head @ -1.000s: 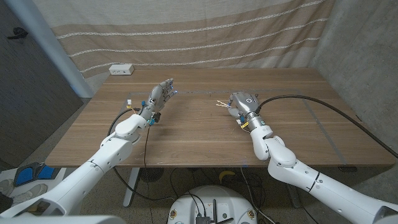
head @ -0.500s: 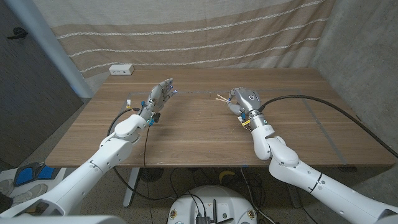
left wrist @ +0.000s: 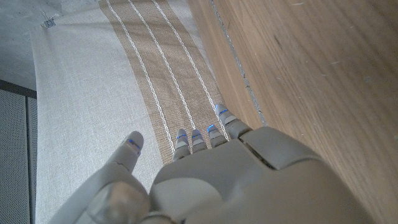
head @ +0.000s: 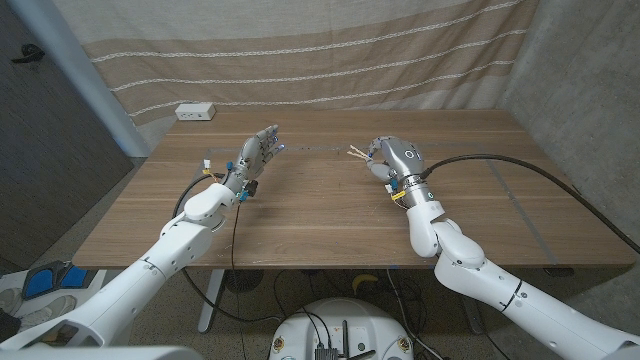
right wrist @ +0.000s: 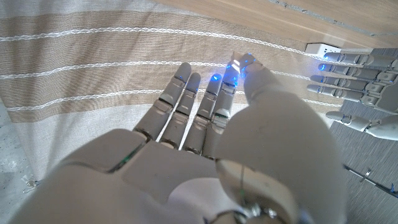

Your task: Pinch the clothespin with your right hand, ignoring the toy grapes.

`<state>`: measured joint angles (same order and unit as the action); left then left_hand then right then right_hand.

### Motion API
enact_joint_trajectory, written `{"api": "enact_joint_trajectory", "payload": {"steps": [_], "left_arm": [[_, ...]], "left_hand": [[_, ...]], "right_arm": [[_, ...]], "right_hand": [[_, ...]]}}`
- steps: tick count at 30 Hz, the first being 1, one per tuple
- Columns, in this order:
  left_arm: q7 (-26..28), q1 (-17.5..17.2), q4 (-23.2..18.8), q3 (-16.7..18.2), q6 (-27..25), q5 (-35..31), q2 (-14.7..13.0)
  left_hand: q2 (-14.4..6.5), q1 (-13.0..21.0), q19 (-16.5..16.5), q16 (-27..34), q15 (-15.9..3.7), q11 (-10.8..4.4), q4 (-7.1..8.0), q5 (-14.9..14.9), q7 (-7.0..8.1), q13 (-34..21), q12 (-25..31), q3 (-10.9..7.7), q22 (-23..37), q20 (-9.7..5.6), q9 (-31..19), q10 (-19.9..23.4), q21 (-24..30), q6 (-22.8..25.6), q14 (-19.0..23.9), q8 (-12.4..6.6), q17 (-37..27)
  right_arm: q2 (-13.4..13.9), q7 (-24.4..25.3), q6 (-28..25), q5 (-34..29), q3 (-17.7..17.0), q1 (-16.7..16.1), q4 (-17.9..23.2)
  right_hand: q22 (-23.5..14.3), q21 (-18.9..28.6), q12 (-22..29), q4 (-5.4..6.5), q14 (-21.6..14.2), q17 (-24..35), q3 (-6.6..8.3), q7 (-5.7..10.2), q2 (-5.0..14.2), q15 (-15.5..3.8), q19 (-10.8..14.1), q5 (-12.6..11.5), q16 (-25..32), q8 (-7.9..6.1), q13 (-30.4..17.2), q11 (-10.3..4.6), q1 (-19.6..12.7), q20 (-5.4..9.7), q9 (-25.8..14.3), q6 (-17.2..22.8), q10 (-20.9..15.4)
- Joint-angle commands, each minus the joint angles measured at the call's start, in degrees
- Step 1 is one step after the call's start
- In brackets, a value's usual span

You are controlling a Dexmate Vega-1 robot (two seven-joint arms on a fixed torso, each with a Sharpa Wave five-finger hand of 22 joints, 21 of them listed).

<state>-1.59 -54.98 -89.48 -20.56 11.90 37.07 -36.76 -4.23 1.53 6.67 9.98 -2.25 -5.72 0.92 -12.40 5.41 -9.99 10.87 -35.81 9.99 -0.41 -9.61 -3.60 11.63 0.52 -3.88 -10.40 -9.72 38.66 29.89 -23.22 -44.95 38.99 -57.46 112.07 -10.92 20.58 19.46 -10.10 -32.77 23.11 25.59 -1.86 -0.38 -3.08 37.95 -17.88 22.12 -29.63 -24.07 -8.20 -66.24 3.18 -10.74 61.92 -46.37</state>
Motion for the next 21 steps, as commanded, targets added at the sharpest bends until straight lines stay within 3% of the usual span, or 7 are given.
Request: {"api": "enact_joint_trajectory", "payload": {"steps": [1, 21], "left_arm": [[0.1, 0.3, 0.0, -0.2, -0.4, -0.3, 0.1], [0.2, 0.8, 0.1, -0.5, -0.8, -0.2, 0.5]], "left_hand": [[-1.3, -0.3, 0.1, 0.2, -2.69, -0.06, -0.42, 0.2, 0.47, -0.2, 0.2, -0.15, 0.2, 0.21, -0.2, 0.1, -0.3, 0.0, -0.2, 0.16, -0.1], [-1.3, -0.3, 0.1, 0.2, -2.76, -0.12, -0.51, 0.2, 0.43, -0.2, 0.2, -0.12, 0.2, 0.26, -0.2, 0.1, -0.3, 0.0, -0.1, 0.17, -0.1]], "right_arm": [[0.4, 1.9, 1.5, 0.5, -1.1, -1.0, 1.1], [0.9, 4.7, 5.5, 1.0, -2.7, -2.1, 2.0]], "right_hand": [[-0.2, 0.4, -0.2, 0.92, -0.6, -0.1, 1.60, -2.67, 0.38, -9.49, 0.0, -1.0, -0.5, -5.94, -0.4, -2.27, 0.7, 0.80, -8.5, 2.4, -2.2], [-0.1, 0.5, -0.7, 0.98, -0.8, -0.2, 3.02, -2.61, -0.10, -9.53, -0.1, -2.4, -1.4, -7.20, -1.1, -2.31, 1.7, 0.86, -10.2, 2.1, -2.3]]}}
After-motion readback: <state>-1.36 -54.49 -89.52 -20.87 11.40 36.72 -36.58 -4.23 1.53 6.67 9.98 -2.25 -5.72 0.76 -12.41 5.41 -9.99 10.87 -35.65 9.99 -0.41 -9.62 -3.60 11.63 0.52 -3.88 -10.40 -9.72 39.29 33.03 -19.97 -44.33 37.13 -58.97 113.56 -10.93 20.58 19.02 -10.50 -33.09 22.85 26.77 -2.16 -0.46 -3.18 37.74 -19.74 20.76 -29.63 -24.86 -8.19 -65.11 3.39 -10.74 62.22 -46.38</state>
